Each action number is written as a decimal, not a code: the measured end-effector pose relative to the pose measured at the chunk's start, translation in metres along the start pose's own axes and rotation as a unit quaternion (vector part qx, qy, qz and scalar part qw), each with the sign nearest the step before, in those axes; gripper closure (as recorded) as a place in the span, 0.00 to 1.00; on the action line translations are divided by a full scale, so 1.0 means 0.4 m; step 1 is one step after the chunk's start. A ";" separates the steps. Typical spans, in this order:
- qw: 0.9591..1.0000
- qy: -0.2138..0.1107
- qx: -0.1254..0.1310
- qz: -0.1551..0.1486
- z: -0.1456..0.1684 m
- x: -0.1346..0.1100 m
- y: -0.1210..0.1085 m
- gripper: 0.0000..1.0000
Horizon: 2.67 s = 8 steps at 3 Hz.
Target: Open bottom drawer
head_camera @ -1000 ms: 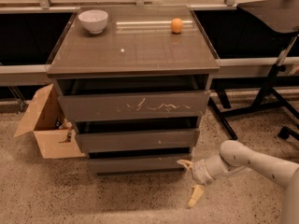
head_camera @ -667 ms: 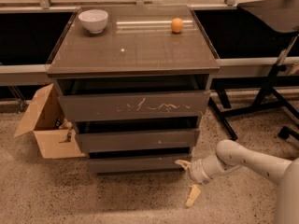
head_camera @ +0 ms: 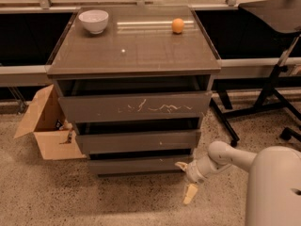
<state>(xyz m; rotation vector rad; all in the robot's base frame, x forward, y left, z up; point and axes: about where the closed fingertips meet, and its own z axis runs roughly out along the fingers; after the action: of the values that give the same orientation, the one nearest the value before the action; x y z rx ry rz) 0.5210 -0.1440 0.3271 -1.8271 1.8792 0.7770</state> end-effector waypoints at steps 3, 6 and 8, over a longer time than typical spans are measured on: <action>0.999 0.029 0.036 -0.022 0.102 0.065 -0.162 0.00; 0.993 0.042 0.064 -0.086 0.148 0.130 -0.253 0.00; 0.987 0.068 0.093 -0.112 0.173 0.152 -0.333 0.00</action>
Offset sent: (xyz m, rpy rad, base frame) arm 0.0595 0.0024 -0.0587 -0.1023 -0.0946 -0.0097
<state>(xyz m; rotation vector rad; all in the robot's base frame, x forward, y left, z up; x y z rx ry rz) 0.6435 -0.1451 0.2209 -1.9695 1.7209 0.3950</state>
